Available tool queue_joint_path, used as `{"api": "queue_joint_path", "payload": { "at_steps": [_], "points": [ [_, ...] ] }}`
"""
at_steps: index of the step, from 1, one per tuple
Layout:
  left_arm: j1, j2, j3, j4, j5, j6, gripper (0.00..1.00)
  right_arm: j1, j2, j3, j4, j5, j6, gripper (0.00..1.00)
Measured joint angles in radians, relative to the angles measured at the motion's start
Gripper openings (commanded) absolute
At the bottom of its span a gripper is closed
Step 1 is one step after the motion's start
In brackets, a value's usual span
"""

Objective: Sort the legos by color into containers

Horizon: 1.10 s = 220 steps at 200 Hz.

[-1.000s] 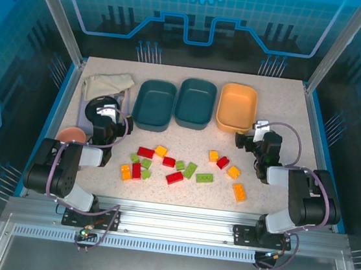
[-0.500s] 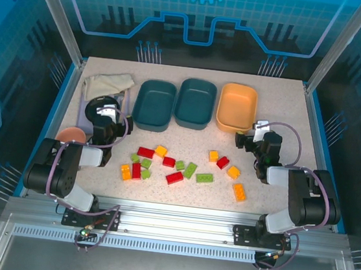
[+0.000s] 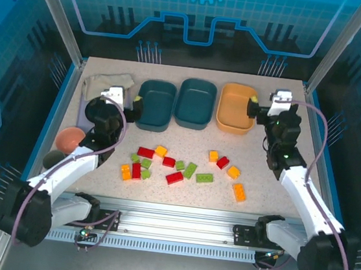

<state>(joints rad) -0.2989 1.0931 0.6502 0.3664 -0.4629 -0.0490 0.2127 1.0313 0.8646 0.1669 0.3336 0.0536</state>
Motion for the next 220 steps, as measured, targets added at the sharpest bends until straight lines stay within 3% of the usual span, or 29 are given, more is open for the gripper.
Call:
{"api": "queue_joint_path", "payload": {
  "at_steps": [22, 35, 45, 71, 89, 146, 220],
  "points": [
    [-0.065, -0.019, 0.138, -0.098, -0.021, -0.034, 0.99, 0.035, 0.015, 0.315, -0.299, -0.045, 0.136, 1.0],
    [-0.071, -0.016, 0.282, -0.288, -0.029, -0.178, 0.99, 0.016, 0.046, 0.475, -0.462, -0.091, 0.256, 0.96],
    [-0.063, -0.002, 0.421, -0.47, -0.029, -0.308, 0.99, 0.002, 0.056, 0.523, -0.548, -0.153, 0.29, 0.82],
    [-0.014, 0.012, 0.61, -0.706, 0.109, -0.487, 0.99, 0.068, 0.108, 0.549, -0.836, -0.195, 0.322, 0.77],
    [-0.023, 0.019, 0.609, -0.805, 0.217, -0.535, 0.99, 0.17, 0.187, 0.549, -1.014, -0.181, 0.317, 0.77],
    [-0.232, 0.009, 0.465, -1.004, 0.371, -0.554, 0.99, 0.394, 0.373, 0.424, -1.292, -0.177, 0.268, 0.79],
    [-0.378, -0.145, 0.296, -1.038, 0.408, -0.617, 0.99, 0.41, 0.645, 0.386, -1.303, -0.159, 0.177, 0.87]
  ]
}}
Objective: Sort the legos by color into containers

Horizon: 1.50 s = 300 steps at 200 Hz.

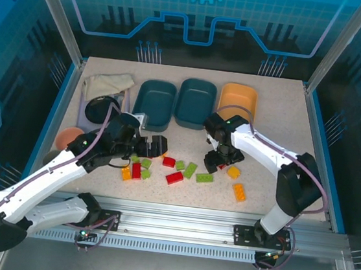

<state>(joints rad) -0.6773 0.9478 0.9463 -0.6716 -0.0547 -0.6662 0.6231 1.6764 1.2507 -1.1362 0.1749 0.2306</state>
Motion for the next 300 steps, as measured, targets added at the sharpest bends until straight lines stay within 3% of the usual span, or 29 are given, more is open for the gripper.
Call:
{"api": "queue_joint_path", "payload": {
  "at_steps": [39, 93, 147, 256, 300],
  "points": [
    [-0.058, -0.021, -0.041, 0.014, 0.001, -0.039, 0.99, -0.059, 0.08, 0.002, 0.036, 0.0, -0.067, 0.88],
    [-0.072, -0.019, -0.052, 0.028, 0.0, -0.066, 0.99, -0.109, 0.188, 0.031, 0.074, -0.004, -0.149, 0.86],
    [-0.073, 0.001, -0.052, 0.052, 0.0, -0.069, 0.99, -0.115, 0.249, 0.073, 0.106, -0.028, -0.182, 0.67],
    [-0.079, 0.008, -0.052, 0.073, 0.0, -0.076, 0.99, -0.113, 0.265, 0.057, 0.114, -0.026, -0.163, 0.46],
    [-0.082, 0.008, -0.053, 0.08, 0.0, -0.096, 0.99, -0.101, 0.201, 0.026, 0.108, -0.021, -0.134, 0.43]
  ]
}}
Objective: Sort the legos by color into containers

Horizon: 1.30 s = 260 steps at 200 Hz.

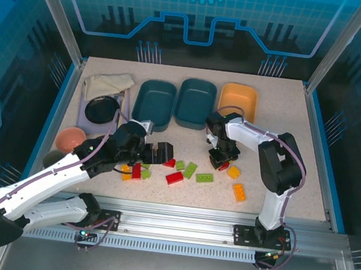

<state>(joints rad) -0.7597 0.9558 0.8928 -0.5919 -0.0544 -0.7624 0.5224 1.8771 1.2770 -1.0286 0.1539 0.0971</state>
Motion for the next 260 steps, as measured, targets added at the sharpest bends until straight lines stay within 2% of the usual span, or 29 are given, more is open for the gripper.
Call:
{"api": "queue_joint_path", "payload": {
  "at_steps": [78, 132, 162, 209, 260],
  "points": [
    [-0.005, 0.063, 0.031, 0.082, 0.031, -0.034, 0.99, -0.011, -0.231, 0.035, -0.076, -0.016, 0.08, 0.42],
    [-0.004, 0.219, 0.242, 0.11, -0.011, -0.043, 0.99, -0.171, -0.225, 0.26, -0.056, -0.061, 0.173, 0.41],
    [0.023, 0.369, 0.368, 0.142, -0.004, -0.043, 0.99, -0.255, -0.09, 0.396, -0.014, -0.066, 0.229, 0.41],
    [0.129, 0.572, 0.504, 0.173, 0.052, -0.045, 0.99, -0.315, 0.255, 0.671, -0.011, -0.057, 0.289, 0.42],
    [0.18, 0.677, 0.592, 0.171, 0.094, -0.044, 0.99, -0.358, 0.503, 0.878, -0.065, -0.058, 0.333, 0.49]
  ]
}}
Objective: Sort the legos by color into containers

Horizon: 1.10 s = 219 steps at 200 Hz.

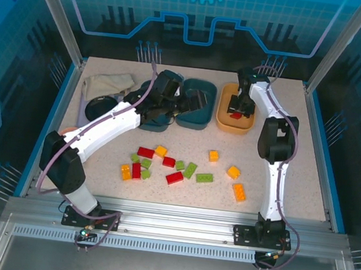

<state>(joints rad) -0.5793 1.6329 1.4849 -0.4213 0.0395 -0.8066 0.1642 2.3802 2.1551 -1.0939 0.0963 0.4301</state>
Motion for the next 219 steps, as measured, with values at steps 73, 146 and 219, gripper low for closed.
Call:
{"api": "queue_joint_path", "payload": {
  "at_steps": [73, 146, 219],
  "points": [
    [0.001, 0.003, 0.006, -0.069, -0.003, 0.0, 0.98, -0.005, 0.054, 0.148, -0.058, -0.01, -0.013, 0.72],
    [0.002, -0.208, -0.107, -0.304, -0.121, -0.029, 0.97, 0.134, -0.496, -0.148, 0.11, -0.023, -0.039, 0.71],
    [0.132, -0.521, -0.497, -0.57, -0.169, -0.161, 0.91, 0.486, -1.038, -0.957, 0.537, -0.257, -0.106, 0.78]
  ]
}}
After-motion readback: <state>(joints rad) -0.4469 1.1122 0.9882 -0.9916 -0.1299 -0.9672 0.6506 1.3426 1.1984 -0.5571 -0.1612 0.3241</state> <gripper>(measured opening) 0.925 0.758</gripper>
